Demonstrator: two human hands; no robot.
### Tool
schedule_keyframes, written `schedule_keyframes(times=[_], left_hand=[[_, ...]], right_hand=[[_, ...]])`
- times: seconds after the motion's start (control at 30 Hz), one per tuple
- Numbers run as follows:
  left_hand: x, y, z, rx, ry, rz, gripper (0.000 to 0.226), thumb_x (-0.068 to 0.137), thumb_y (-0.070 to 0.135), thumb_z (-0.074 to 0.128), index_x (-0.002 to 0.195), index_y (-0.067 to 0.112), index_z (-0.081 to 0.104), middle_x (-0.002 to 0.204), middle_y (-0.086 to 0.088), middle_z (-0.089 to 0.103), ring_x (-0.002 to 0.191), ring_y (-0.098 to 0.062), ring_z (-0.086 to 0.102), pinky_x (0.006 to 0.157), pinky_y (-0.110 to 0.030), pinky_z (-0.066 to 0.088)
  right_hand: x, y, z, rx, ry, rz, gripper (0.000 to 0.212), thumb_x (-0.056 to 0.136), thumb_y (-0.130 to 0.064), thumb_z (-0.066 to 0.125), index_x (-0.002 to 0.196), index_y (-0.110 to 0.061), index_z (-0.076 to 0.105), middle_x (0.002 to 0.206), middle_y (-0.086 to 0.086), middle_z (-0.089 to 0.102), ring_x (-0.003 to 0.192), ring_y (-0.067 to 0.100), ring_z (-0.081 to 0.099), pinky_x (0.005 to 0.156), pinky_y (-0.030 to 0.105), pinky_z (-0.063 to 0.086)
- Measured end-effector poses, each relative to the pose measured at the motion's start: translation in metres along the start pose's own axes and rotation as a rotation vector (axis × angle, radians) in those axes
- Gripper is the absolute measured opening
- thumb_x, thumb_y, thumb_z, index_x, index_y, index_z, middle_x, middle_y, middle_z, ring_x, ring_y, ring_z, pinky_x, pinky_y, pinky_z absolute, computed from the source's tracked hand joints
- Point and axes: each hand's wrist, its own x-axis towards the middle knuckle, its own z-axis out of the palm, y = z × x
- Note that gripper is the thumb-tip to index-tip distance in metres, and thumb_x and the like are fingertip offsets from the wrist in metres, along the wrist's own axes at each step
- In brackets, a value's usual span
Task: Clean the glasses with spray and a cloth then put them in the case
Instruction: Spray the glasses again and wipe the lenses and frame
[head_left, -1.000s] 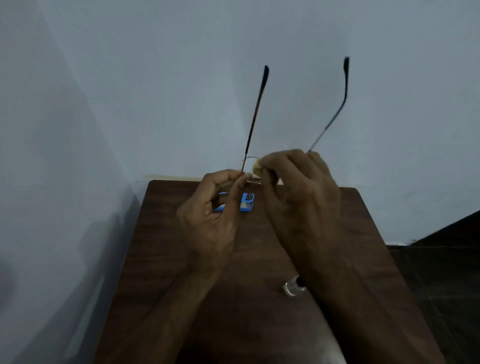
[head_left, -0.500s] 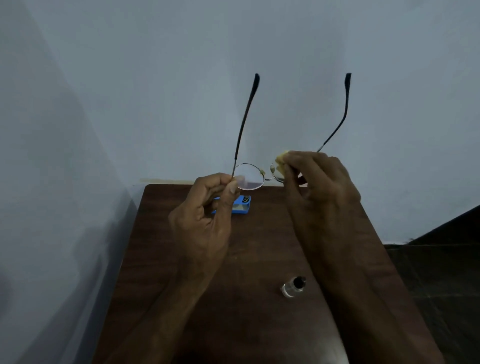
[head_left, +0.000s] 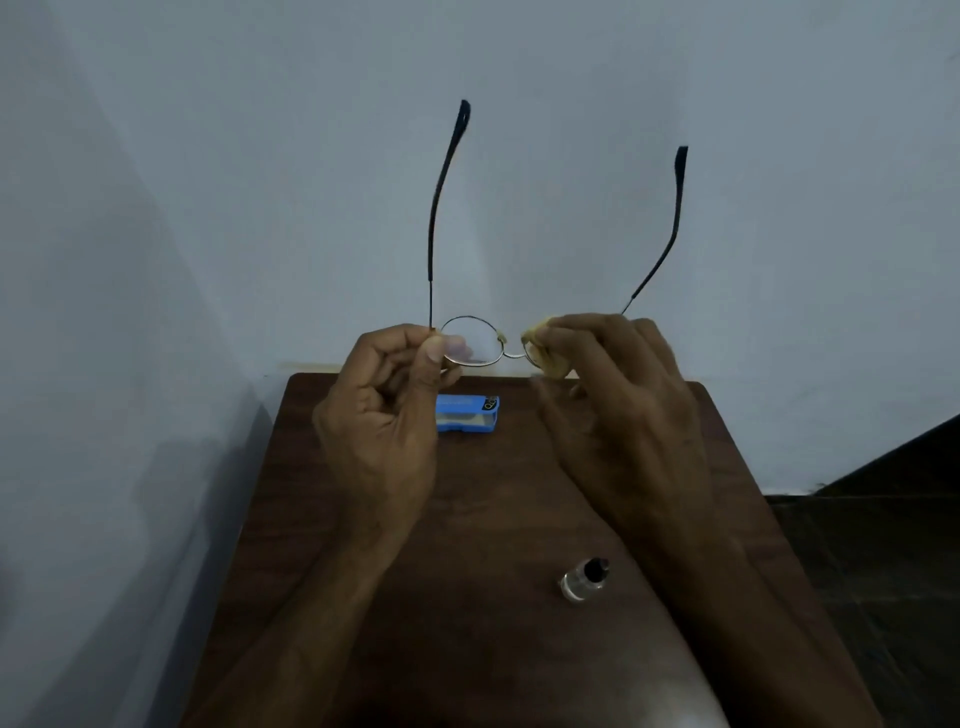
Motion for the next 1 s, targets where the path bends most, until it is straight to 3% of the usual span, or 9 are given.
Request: schedule_keyframes(times=[0.1,0.33,0.43,0.57,0.7,0.83,1.0], left_hand=[[0.004,0.003,0.004,-0.127,-0.016,-0.065,0.012,0.107,0.011,0.059,0.107,0.001,0.066,0.1,-0.007,0.08,0.096,-0.02,0.08,0.08,-0.037,0.066],[0.008,0.016,0.011,-0.355,-0.006,-0.146,0.024,0.105,0.019,0.055,0.112,-0.004,0.059,0.104,-0.019,0.076,0.102,-0.027,0.079,0.081,-0.042,0.066],[0.008,0.024,0.018,-0.499,0.009,-0.186,0.028,0.102,0.02,0.067,0.118,0.001,0.054,0.109,-0.016,0.075,0.106,-0.029,0.078,0.082,-0.045,0.066],[0.002,0.032,0.032,-0.729,0.055,-0.404,0.054,0.089,0.018,0.082,0.135,0.009,0.055,0.11,-0.012,0.077,0.109,-0.031,0.076,0.084,-0.039,0.064],[-0.003,0.039,0.047,-0.745,0.014,-0.536,0.038,0.079,0.017,0.077,0.113,0.0,0.071,0.093,-0.005,0.08,0.094,-0.022,0.078,0.075,-0.034,0.064],[-0.005,0.042,0.056,-0.713,-0.013,-0.52,0.018,0.091,0.007,0.07,0.108,0.003,0.076,0.096,-0.001,0.083,0.09,-0.018,0.078,0.071,-0.025,0.061],[-0.015,0.041,0.06,-0.676,0.062,-0.506,0.011,0.095,0.002,0.068,0.103,0.001,0.076,0.093,-0.006,0.082,0.091,-0.023,0.08,0.074,-0.029,0.063]], right_hand=[[0.008,0.002,0.001,-0.083,0.078,-0.04,0.017,0.096,0.002,0.073,0.11,-0.005,0.077,0.111,0.008,0.073,0.097,0.028,0.063,0.076,0.037,0.053],[0.024,0.005,-0.003,-0.164,0.16,-0.223,0.018,0.095,0.01,0.065,0.104,0.001,0.078,0.11,0.013,0.076,0.097,0.032,0.067,0.074,0.032,0.053],[0.031,0.007,-0.006,-0.178,0.189,-0.291,0.017,0.098,0.008,0.063,0.102,0.002,0.079,0.108,0.014,0.077,0.094,0.034,0.069,0.069,0.036,0.057],[0.041,0.008,-0.01,-0.203,0.241,-0.329,0.018,0.1,0.006,0.062,0.098,0.003,0.079,0.104,0.014,0.077,0.09,0.034,0.069,0.064,0.037,0.057],[0.039,0.005,-0.01,-0.18,0.277,-0.322,0.02,0.1,0.006,0.061,0.094,0.002,0.079,0.103,0.013,0.078,0.088,0.035,0.069,0.065,0.04,0.057],[0.033,0.005,-0.008,-0.135,0.297,-0.302,0.018,0.099,0.007,0.064,0.09,0.002,0.079,0.102,0.013,0.078,0.086,0.037,0.07,0.065,0.041,0.057],[0.025,0.007,-0.002,-0.1,0.258,-0.258,0.012,0.098,0.004,0.068,0.095,0.002,0.079,0.106,0.013,0.077,0.089,0.036,0.069,0.067,0.043,0.057]])
